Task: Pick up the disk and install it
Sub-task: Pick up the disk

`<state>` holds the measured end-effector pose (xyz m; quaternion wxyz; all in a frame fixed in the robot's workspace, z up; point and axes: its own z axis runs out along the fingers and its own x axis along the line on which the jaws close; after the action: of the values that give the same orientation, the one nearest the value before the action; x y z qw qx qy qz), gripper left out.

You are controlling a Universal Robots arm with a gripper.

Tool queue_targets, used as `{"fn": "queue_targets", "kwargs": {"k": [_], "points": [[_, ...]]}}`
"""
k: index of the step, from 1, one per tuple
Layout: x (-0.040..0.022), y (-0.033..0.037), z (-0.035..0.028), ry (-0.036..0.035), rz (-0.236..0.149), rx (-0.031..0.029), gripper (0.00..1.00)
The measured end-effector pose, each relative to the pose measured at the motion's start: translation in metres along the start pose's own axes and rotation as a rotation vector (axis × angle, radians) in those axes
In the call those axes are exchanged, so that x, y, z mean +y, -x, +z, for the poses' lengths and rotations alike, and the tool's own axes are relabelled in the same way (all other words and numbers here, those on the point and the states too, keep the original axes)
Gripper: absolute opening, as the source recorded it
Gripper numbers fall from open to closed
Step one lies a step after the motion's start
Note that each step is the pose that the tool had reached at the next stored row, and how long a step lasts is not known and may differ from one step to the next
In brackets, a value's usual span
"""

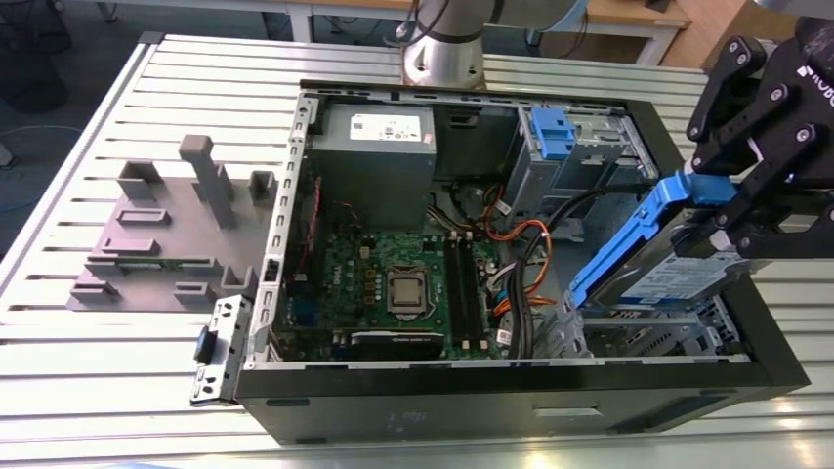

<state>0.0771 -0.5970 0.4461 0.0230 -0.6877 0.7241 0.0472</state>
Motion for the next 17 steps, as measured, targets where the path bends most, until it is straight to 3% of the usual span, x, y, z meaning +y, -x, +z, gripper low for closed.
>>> {"fn": "queue_targets", "kwargs": {"k": [12, 17], "points": [[-0.0075, 0.0022, 0.0048, 0.0000, 0.000, 0.0006, 0.37], [-0.0102, 0.0039, 0.0084, -0.0003, 0.000, 0.0055, 0.37]]}}
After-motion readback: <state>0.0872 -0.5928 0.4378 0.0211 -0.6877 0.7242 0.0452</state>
